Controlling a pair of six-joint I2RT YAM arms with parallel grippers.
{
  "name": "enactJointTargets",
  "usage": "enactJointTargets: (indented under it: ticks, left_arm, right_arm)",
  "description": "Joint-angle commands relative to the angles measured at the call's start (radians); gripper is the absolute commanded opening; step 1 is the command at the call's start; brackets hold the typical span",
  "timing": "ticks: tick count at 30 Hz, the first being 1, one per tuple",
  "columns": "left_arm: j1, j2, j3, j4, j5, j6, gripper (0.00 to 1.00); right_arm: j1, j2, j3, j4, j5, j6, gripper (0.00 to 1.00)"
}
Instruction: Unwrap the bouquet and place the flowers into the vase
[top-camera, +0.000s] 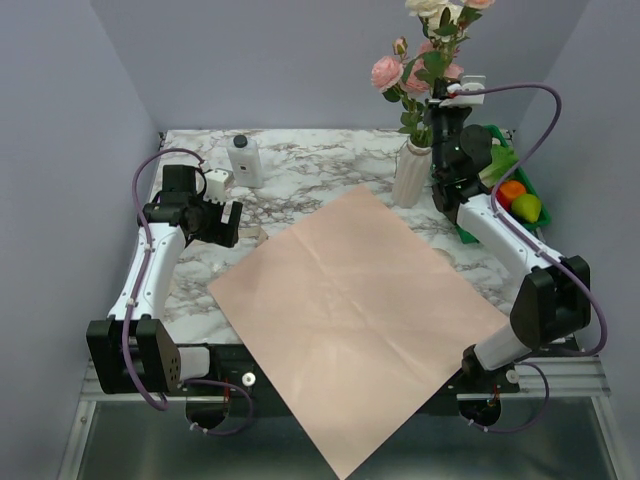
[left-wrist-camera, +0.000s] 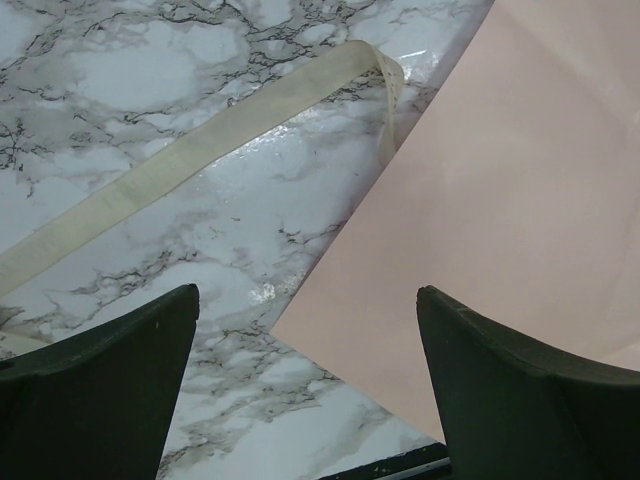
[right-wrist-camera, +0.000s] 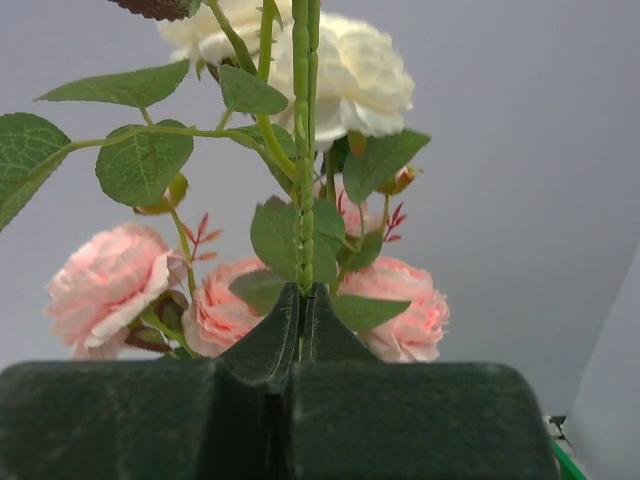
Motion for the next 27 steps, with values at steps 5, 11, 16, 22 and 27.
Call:
enactJointTargets:
  ticks: [5,11,16,22,27]
  left_arm:
    - [0.008,0.010,0.017,0.018,0.020,0.009,0.99]
    - [0.006,0.006,0.014,0.019,0.020,0.009,0.99]
    - [0.008,0.007,0.016,0.018,0.024,0.005,0.99]
    - [0.008,-0.014,0.010,0.013,0.026,0.000,0.99]
    - [0.008,-0.042,0.005,0.004,0.029,-0.006,0.99]
  right_arm:
    - [-0.019,0.037,-0.047,0.095,0.035,0.019,0.01]
    - [-0.019,0.000,-0.113,0.072,0.012,0.056,0.10]
    - [-0.017,-0.064,-0.202,0.070,-0.011,0.095,0.39]
    - [-0.013,-0.155,-0.274,0.009,-0.050,0.110,0.82]
    - [0.003,-0.284,-0.377,-0.075,-0.070,0.136,0.85]
